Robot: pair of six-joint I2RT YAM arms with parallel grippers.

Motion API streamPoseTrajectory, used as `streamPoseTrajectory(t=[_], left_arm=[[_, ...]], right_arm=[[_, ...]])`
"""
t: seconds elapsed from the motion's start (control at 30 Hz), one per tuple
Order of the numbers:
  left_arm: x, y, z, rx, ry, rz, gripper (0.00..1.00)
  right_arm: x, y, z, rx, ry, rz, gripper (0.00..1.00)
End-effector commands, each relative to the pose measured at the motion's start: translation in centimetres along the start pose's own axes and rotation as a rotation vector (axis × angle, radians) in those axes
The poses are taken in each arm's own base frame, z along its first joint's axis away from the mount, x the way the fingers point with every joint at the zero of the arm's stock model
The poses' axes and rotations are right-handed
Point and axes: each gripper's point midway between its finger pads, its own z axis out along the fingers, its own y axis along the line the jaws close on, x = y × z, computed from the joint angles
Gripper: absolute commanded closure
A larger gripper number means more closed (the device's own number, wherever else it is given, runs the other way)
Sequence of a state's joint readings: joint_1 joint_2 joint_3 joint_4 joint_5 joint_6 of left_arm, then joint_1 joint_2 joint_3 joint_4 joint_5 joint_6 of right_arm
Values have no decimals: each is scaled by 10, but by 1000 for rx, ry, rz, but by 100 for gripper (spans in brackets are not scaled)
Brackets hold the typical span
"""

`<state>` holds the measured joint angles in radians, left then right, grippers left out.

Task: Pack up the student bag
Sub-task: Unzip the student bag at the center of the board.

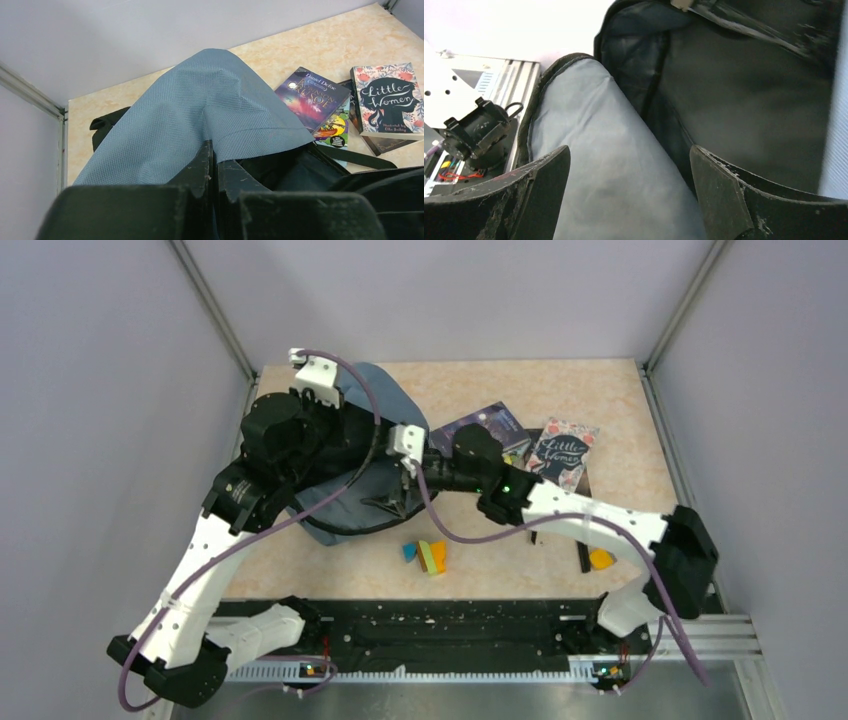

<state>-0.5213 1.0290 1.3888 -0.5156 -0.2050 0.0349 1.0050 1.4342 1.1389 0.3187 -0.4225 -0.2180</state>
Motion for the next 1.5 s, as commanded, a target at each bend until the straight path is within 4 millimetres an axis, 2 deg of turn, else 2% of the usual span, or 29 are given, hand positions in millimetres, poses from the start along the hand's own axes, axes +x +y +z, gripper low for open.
streamPoseTrajectory(t=[0.0,0.17,0.23,0.27,0.33,0.43,0.5,0.53,0.6,0.7,0.8,0.83,0.9,0.97,1.03,1.1,1.2,1.3,1.37,1.47], left_arm=[[-25,-4,-5,31,-98,-30,100],[-24,-5,-4,33,-95,-30,100],[-23,-4,-4,29,-93,-27,100],[-23,-3,-4,22,-92,-27,100],[-21,1,-3,1,-86,-27,100],[-20,7,-2,-34,-82,-30,100],[-19,12,-1,-65,-78,-36,100],[-19,14,-1,-78,-77,-41,100],[-18,18,0,-104,-75,-48,100],[-18,20,2,-110,-74,-52,100],[-16,13,4,-71,-74,-50,100],[-16,10,5,-52,-73,-49,100],[-15,3,5,-13,-74,-45,100],[-14,0,3,5,-76,-43,100],[-13,0,1,7,-83,-37,100],[-12,2,-2,4,-90,-23,100],[-12,5,-7,-11,-114,-18,100],[-8,11,-9,-42,-132,-23,100],[-5,14,-10,-60,-141,-24,100],[-1,19,-8,-89,-148,-30,100]], right_arm=[[-7,13,32,-209,-9,-104,12],[21,22,54,-326,65,-70,13],[32,30,56,-373,100,-33,18],[35,33,55,-383,108,-19,25],[49,43,47,-395,134,26,43],[47,56,31,-374,94,53,67],[45,66,20,-348,69,64,89],[43,69,15,-332,55,63,97],[50,76,7,-302,47,85,100],[70,81,0,-256,78,131,99],[79,77,-2,-203,99,151,88],[75,72,-3,-175,94,145,83],[59,59,-7,-109,69,125,62],[43,45,-13,-31,43,114,46],[25,37,-22,22,14,116,35],[10,27,-34,92,3,136,32],[12,4,-59,252,66,194,27],[21,-23,-94,405,113,273,25],[32,-51,-126,529,129,343,24],[59,-89,-176,728,161,455,22]])
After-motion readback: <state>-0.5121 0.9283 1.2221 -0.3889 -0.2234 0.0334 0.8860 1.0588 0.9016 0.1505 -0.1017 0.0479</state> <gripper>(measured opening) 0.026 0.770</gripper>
